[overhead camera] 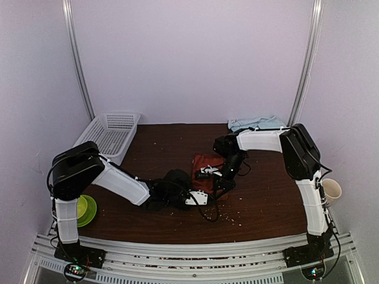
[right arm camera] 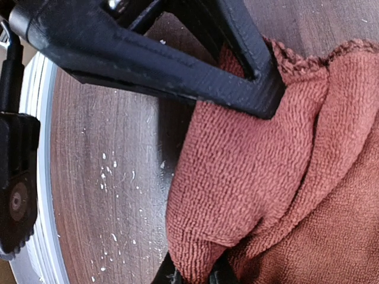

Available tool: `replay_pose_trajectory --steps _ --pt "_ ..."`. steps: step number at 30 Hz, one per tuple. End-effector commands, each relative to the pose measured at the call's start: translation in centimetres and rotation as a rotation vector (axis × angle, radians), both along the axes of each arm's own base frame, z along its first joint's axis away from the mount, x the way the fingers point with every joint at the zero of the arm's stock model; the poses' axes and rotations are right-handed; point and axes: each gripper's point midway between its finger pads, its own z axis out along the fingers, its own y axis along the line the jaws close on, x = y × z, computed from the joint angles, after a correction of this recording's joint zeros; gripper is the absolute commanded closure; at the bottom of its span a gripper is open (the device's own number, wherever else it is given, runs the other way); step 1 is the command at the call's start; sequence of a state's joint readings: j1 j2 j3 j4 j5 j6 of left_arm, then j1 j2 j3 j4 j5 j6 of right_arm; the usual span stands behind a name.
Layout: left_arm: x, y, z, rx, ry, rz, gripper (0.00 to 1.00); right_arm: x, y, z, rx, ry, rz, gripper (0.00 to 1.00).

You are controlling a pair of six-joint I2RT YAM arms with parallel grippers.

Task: Roll the towels
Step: Roll the towel at the center of the board.

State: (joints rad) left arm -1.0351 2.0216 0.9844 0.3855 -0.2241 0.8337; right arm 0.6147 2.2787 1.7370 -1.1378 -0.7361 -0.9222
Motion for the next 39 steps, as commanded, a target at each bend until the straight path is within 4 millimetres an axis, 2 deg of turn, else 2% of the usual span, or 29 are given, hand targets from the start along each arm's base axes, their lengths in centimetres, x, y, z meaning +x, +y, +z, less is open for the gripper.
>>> replay_pose_trajectory --steps 1,4,7,12,19,22,24,25,28,30,35,39 --pt "-1.6 0.9 -2.6 0.065 0.127 -0.015 1.0 -0.3 -1.4 -1.0 -0.069 0.02 0.016 0.86" --pt "-2.6 1.1 -3.4 0.092 0.211 -0.023 1.0 0.2 -1.5 0.3 -0.051 -0.018 0.013 0.79" --pt "-3.1 1.2 -3.9 0.11 0.268 -0.017 1.0 1.3 -1.6 2.2 -0.018 -0.099 -0.006 0.65" --pt "-3.7 1.4 -3.9 0.093 0.433 -0.014 1.0 2.9 -3.1 5.2 0.023 -0.239 -0.046 0.49" --pt "-4.0 1.3 -3.5 0.056 0.647 -0.001 1.0 5.3 -6.6 7.8 0.075 -0.528 -0.128 0.44" --pt "-3.8 0.9 -3.7 0.056 0.759 0.015 1.0 5.0 -7.7 8.3 0.121 -0.726 -0.113 0.41" --pt "-3.8 0.9 -3.9 0.058 0.831 0.028 1.0 4.3 -8.0 9.0 0.184 -0.863 -0.078 0.36" --pt "-3.7 0.7 -3.8 0.051 0.858 0.035 1.0 4.2 -8.0 10.3 0.234 -0.967 -0.056 0.33" --pt "-3.2 0.7 -4.2 0.051 0.909 0.079 1.0 2.0 -8.2 10.2 0.299 -1.139 0.049 0.21" --pt "-2.9 0.8 -4.6 0.059 0.933 0.106 1.0 1.1 -8.1 10.0 0.315 -1.231 0.083 0.17" --pt "-2.7 1.0 -5.4 0.091 0.989 0.131 1.0 -0.6 -6.5 8.5 0.32 -1.263 0.128 0.16" --pt "-2.3 0.5 -5.1 0.091 1.009 0.131 1.0 -0.7 -5.1 7.3 0.289 -1.337 0.119 0.17"
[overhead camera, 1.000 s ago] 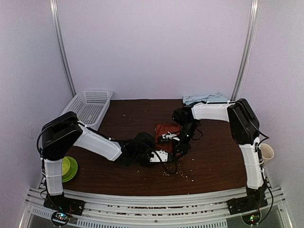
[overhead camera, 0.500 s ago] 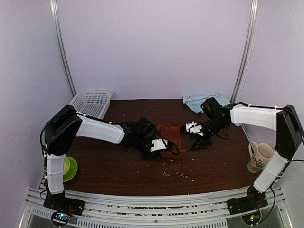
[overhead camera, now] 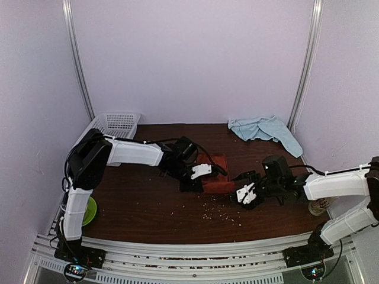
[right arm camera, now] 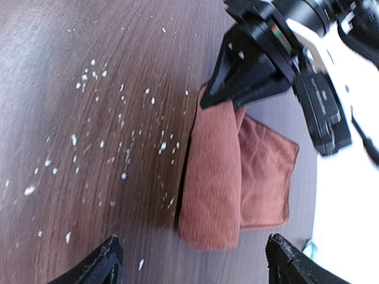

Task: Roll the towels
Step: Roll the towel at the center of the board.

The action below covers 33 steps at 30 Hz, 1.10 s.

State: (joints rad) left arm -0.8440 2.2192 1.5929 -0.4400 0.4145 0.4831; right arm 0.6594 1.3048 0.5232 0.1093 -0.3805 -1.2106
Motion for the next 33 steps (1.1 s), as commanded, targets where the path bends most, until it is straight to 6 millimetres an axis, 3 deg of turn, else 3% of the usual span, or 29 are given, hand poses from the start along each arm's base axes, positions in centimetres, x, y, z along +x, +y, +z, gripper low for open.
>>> replay_pose_trajectory --steps 1,13,17,24,30,33 --pt "-2.8 2.9 -5.3 0.181 0.185 0.018 1.0 1.9 1.7 0.9 0.027 -0.185 -0.072 0.18" --pt "-2.1 3.7 -5.7 0.273 0.181 0.05 1.0 4.3 4.6 -2.0 -0.07 -0.246 -0.252 0.28" --pt "-2.1 3.8 -5.4 0.282 0.178 0.046 1.0 4.9 4.6 -2.9 -0.109 -0.232 -0.281 0.38" --pt "-1.9 3.8 -4.9 0.293 0.17 0.04 1.0 5.9 4.2 -4.0 -0.154 -0.234 -0.338 0.42" --pt "-1.8 3.9 -4.8 0.297 0.163 0.035 1.0 6.0 4.0 -5.5 -0.209 -0.205 -0.352 0.63" --pt "-1.7 4.1 -4.6 0.302 0.152 0.035 1.0 6.2 3.9 -5.6 -0.215 -0.198 -0.364 0.86"
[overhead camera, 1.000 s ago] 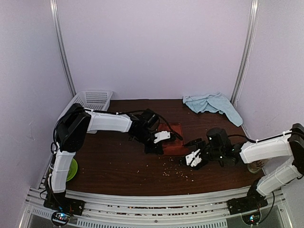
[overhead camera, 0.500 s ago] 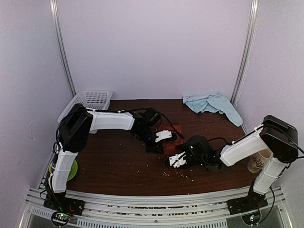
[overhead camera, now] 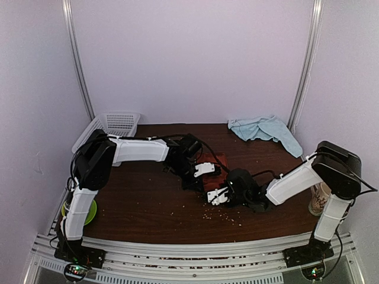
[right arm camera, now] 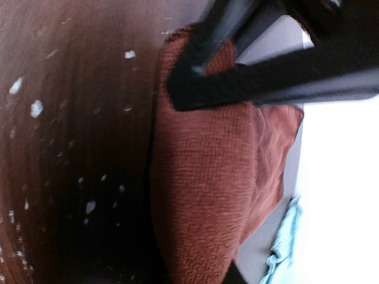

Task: Roll the towels
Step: Roll the towel at the center of the board.

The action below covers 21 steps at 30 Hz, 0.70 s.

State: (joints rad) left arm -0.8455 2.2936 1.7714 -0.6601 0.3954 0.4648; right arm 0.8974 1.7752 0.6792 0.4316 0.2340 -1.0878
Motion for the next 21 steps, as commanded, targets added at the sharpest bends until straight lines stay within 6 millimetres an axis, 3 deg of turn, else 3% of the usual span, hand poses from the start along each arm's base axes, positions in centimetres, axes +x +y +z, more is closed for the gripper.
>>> replay_pose_trajectory --steps 1,3,9,13,15,20,21 --pt "-1.9 4.0 -4.5 0.204 0.073 0.008 1.0 0.4 -0.3 -0.5 -0.022 0.013 -0.045 0.92" --pt "-1.6 4.1 -4.0 0.202 0.047 0.014 0.97 0.3 -0.4 -0.5 -0.023 0.024 -0.045 1.0" --pt "1.0 4.7 -0.5 0.157 -0.137 0.114 0.86 -0.2 -0.3 -0.7 -0.01 0.077 -0.034 1.0" --pt "2.7 5.8 2.9 0.101 -0.295 0.215 0.69 -0.4 -0.2 -0.9 0.007 0.13 -0.036 1.0" --pt "3.4 6.2 4.8 0.057 -0.364 0.264 0.57 -0.5 -0.2 -1.2 0.008 0.158 -0.035 1.0" --pt "4.6 7.8 8.8 -0.033 -0.517 0.381 0.03 -0.8 -0.3 -1.9 0.0 0.197 -0.033 1.0" --pt "5.0 8.4 9.8 -0.056 -0.56 0.419 0.02 -0.8 -0.4 -2.0 0.002 0.206 -0.033 1.0"
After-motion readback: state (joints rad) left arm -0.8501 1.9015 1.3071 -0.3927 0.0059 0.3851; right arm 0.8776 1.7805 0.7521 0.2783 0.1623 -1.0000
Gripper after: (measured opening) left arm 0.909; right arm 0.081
